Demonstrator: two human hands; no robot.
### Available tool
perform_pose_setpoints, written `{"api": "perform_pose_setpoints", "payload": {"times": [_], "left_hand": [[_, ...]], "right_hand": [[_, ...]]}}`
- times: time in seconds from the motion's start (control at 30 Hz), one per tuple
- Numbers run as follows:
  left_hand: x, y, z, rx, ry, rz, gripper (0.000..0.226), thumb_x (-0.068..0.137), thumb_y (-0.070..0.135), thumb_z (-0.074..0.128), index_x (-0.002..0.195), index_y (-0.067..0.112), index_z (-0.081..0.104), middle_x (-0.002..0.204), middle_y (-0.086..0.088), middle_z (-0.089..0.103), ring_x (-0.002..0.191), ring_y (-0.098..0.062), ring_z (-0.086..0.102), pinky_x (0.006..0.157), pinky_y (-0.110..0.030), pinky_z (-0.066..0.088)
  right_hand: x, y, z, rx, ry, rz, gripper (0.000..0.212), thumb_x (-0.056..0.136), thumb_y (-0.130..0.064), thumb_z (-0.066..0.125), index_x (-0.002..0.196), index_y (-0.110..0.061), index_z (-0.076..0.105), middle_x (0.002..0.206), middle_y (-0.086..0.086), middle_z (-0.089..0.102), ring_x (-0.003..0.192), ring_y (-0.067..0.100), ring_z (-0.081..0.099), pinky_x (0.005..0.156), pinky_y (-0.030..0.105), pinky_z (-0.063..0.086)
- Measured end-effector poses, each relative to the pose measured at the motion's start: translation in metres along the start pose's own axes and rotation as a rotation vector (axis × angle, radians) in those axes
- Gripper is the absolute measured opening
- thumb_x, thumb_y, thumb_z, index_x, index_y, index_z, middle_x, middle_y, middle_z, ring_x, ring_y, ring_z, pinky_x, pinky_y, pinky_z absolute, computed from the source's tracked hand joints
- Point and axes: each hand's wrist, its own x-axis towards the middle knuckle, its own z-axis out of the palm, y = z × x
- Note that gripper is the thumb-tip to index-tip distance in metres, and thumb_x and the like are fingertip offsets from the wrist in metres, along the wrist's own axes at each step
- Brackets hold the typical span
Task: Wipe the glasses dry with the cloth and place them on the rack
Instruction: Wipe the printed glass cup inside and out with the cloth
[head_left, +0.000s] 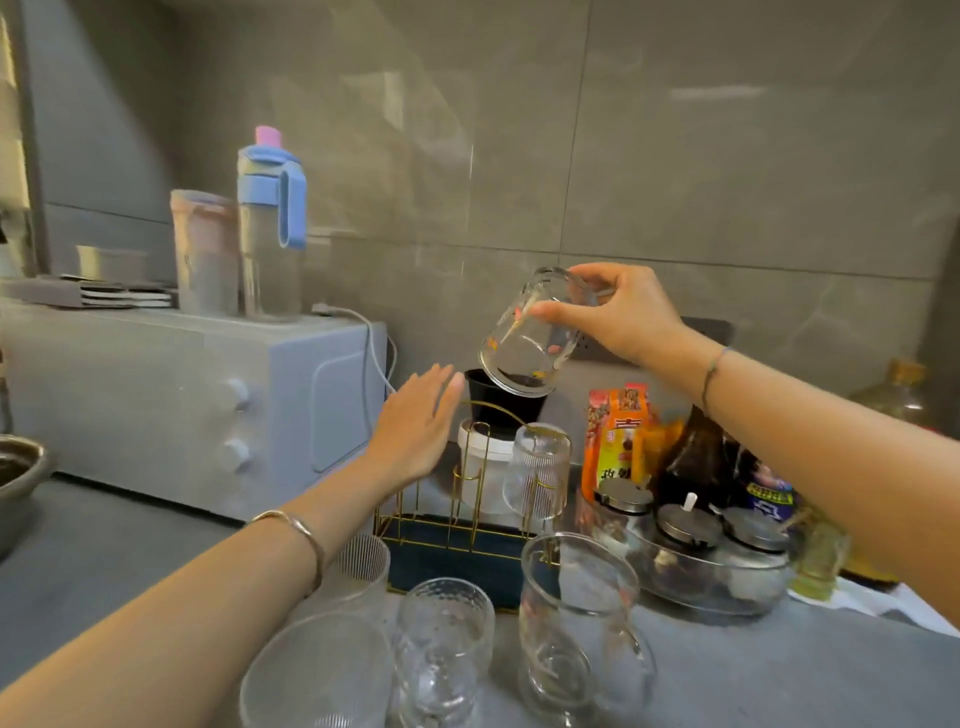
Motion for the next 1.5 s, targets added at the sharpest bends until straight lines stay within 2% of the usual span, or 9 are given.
{"api": "perform_pose_setpoints", "payload": {"times": [0.33, 0.47, 0.63, 0.73, 0.83, 0.93, 1.07, 1.23, 1.5], "left_hand": [[0.011, -0.022, 0.02, 0.089, -0.004, -0.09, 0.075, 0.095, 0.057, 0.004, 0.103, 0.005, 0.057, 0.106, -0.026, 0.061, 0.114, -0.04, 0.053, 0.112, -0.055, 0.026], [0.012, -0.024, 0.009, 0.124, -0.073, -0.023, 0.081, 0.091, 0.06, 0.004, 0.131, 0.013, 0.055, 0.116, -0.016, 0.066, 0.118, -0.031, 0.055, 0.113, -0.047, 0.03], [0.009, -0.03, 0.009, 0.022, 0.006, 0.08, 0.064, 0.102, 0.045, 0.019, 0.116, -0.009, 0.051, 0.088, -0.01, 0.063, 0.089, -0.023, 0.059, 0.076, -0.023, 0.035], [0.007, -0.032, 0.012, 0.008, 0.039, 0.107, 0.061, 0.102, 0.042, 0.022, 0.104, -0.011, 0.052, 0.056, 0.007, 0.04, 0.058, -0.008, 0.043, 0.067, -0.017, 0.031], [0.008, -0.032, 0.013, 0.017, 0.053, 0.115, 0.061, 0.1, 0.044, 0.02, 0.09, -0.005, 0.055, 0.055, 0.009, 0.036, 0.056, -0.005, 0.04, 0.067, -0.018, 0.03], [0.007, -0.03, 0.013, 0.023, 0.047, 0.122, 0.045, 0.098, 0.045, 0.018, 0.061, 0.028, 0.038, 0.056, 0.006, 0.036, 0.055, -0.006, 0.039, 0.067, -0.017, 0.03], [0.007, -0.031, 0.012, 0.0, 0.046, 0.088, 0.063, 0.093, 0.052, 0.011, 0.068, 0.011, 0.05, 0.058, 0.001, 0.037, 0.057, -0.01, 0.04, 0.066, -0.018, 0.034], [0.008, -0.031, 0.01, -0.01, 0.052, 0.093, 0.066, 0.094, 0.052, 0.01, 0.067, 0.01, 0.053, 0.057, 0.0, 0.037, 0.057, -0.012, 0.039, 0.064, -0.021, 0.034], [0.009, -0.037, 0.015, -0.043, 0.089, 0.085, 0.062, 0.095, 0.063, 0.008, 0.075, 0.019, 0.046, 0.072, -0.014, 0.057, 0.071, -0.02, 0.054, 0.069, -0.016, 0.035]], "right_hand": [[0.048, 0.041, 0.057, 0.036, -0.084, 0.128, 0.083, 0.066, -0.047, 0.08, 0.135, -0.013, 0.05, 0.138, 0.005, 0.051, 0.126, 0.021, 0.049, 0.103, 0.039, 0.045], [0.061, 0.055, 0.072, 0.042, -0.132, 0.186, 0.083, 0.066, -0.05, 0.08, 0.134, -0.012, 0.051, 0.137, 0.005, 0.053, 0.126, 0.021, 0.049, 0.106, 0.037, 0.042], [0.067, 0.066, 0.08, 0.026, -0.256, 0.197, 0.08, 0.064, -0.056, 0.077, 0.13, -0.016, 0.055, 0.131, 0.002, 0.056, 0.119, 0.02, 0.053, 0.104, 0.037, 0.043], [0.069, 0.064, 0.08, 0.012, -0.29, 0.183, 0.079, 0.064, -0.056, 0.077, 0.128, -0.015, 0.056, 0.121, 0.0, 0.06, 0.106, 0.015, 0.058, 0.098, 0.035, 0.048], [0.068, 0.064, 0.081, -0.011, -0.304, 0.16, 0.074, 0.065, -0.053, 0.078, 0.124, -0.012, 0.059, 0.107, -0.004, 0.059, 0.105, 0.016, 0.058, 0.096, 0.034, 0.049], [0.065, 0.069, 0.085, -0.046, -0.315, 0.158, 0.077, 0.066, -0.053, 0.078, 0.125, -0.009, 0.058, 0.119, 0.003, 0.06, 0.114, 0.02, 0.056, 0.098, 0.035, 0.047], [0.062, 0.072, 0.094, -0.037, -0.357, 0.183, 0.068, 0.069, -0.05, 0.077, 0.12, -0.008, 0.062, 0.122, 0.005, 0.061, 0.114, 0.02, 0.055, 0.096, 0.034, 0.049], [0.061, 0.073, 0.105, 0.03, -0.364, 0.21, 0.05, 0.073, -0.047, 0.076, 0.106, -0.011, 0.068, 0.095, -0.002, 0.062, 0.1, 0.015, 0.057, 0.073, 0.022, 0.049], [0.056, 0.107, 0.118, -0.006, -0.517, 0.207, 0.053, 0.075, -0.047, 0.074, 0.114, -0.013, 0.066, 0.101, 0.001, 0.069, 0.092, 0.011, 0.064, 0.09, 0.029, 0.051]]}}
